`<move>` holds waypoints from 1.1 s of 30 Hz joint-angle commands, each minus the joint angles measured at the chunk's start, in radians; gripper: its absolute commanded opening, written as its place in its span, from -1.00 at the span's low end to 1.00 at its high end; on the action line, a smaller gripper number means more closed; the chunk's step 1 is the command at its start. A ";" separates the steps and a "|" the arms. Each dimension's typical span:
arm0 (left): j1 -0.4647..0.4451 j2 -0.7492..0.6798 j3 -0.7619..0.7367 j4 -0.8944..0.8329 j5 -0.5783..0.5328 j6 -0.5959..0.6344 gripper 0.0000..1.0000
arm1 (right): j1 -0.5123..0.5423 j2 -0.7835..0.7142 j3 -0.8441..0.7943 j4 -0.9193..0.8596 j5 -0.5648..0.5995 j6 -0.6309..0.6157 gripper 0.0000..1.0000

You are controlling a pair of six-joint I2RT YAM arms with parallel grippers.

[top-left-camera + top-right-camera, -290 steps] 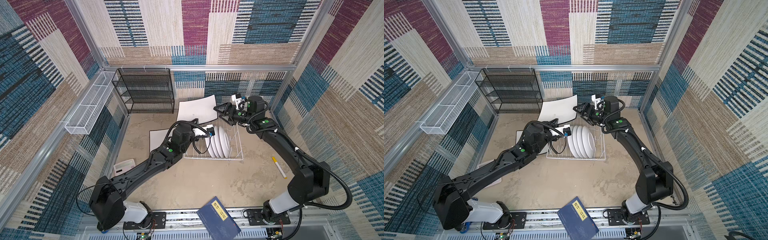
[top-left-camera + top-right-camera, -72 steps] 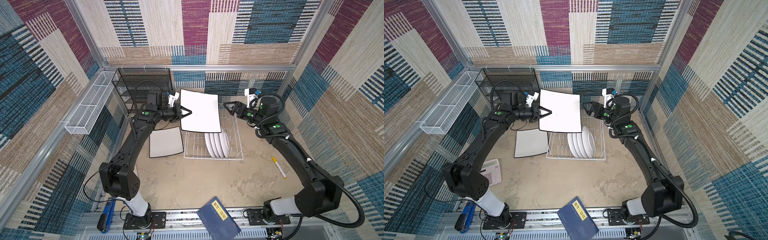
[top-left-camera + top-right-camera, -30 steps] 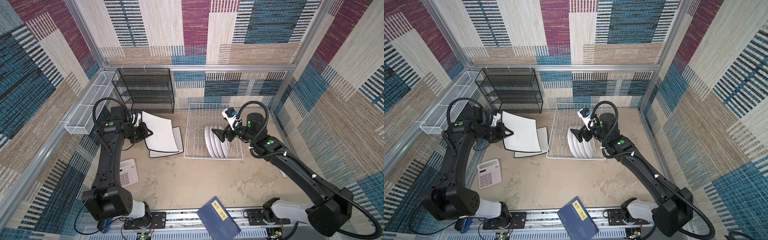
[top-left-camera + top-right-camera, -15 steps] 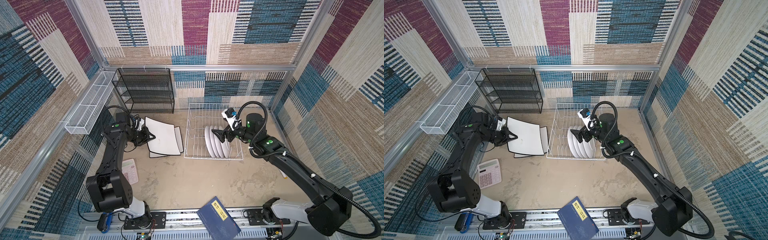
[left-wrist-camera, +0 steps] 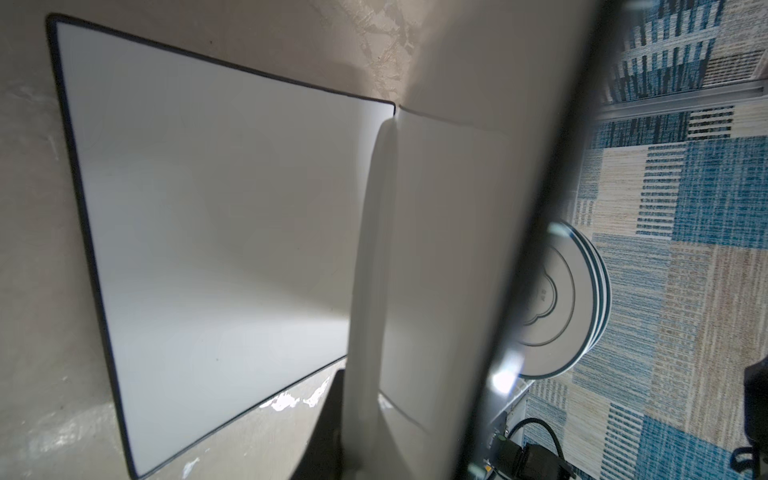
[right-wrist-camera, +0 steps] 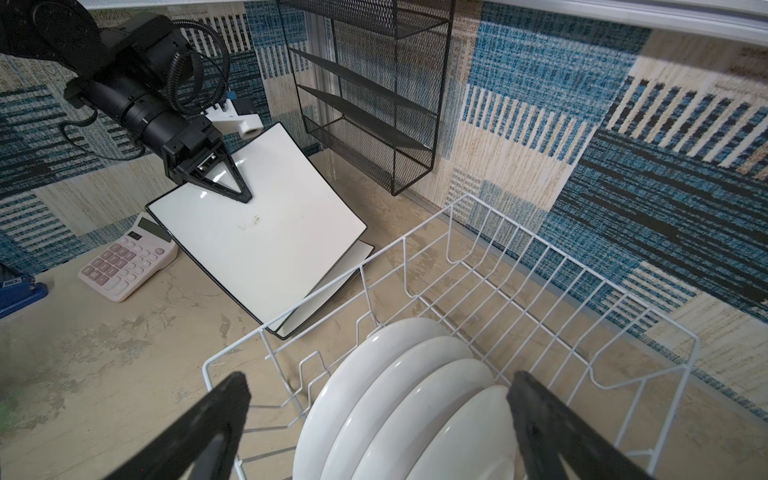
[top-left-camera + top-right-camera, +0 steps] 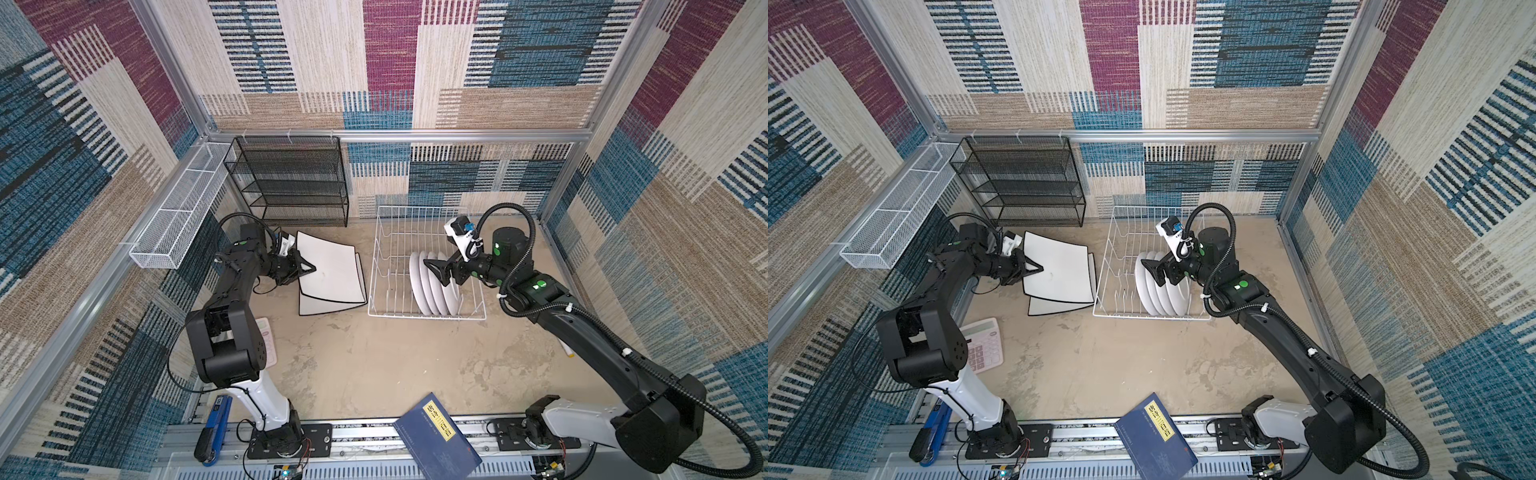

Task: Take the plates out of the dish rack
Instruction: 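Lower the white square plate onto the stacked square plates with the left gripper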

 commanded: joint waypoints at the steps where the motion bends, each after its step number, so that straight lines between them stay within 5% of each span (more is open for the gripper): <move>1: 0.008 0.030 0.023 0.050 0.131 0.025 -1.00 | 0.000 -0.006 0.005 0.008 0.007 -0.003 0.98; 10: 0.026 0.099 0.034 0.037 0.188 0.084 -1.00 | 0.001 -0.004 0.009 0.001 0.003 -0.011 0.98; 21: 0.044 0.152 0.022 0.002 0.129 0.115 -0.99 | 0.000 -0.002 0.006 0.009 0.000 -0.006 0.98; 33: 0.067 0.186 0.051 -0.051 0.060 0.142 -0.56 | 0.000 -0.004 0.009 0.009 -0.008 0.016 0.98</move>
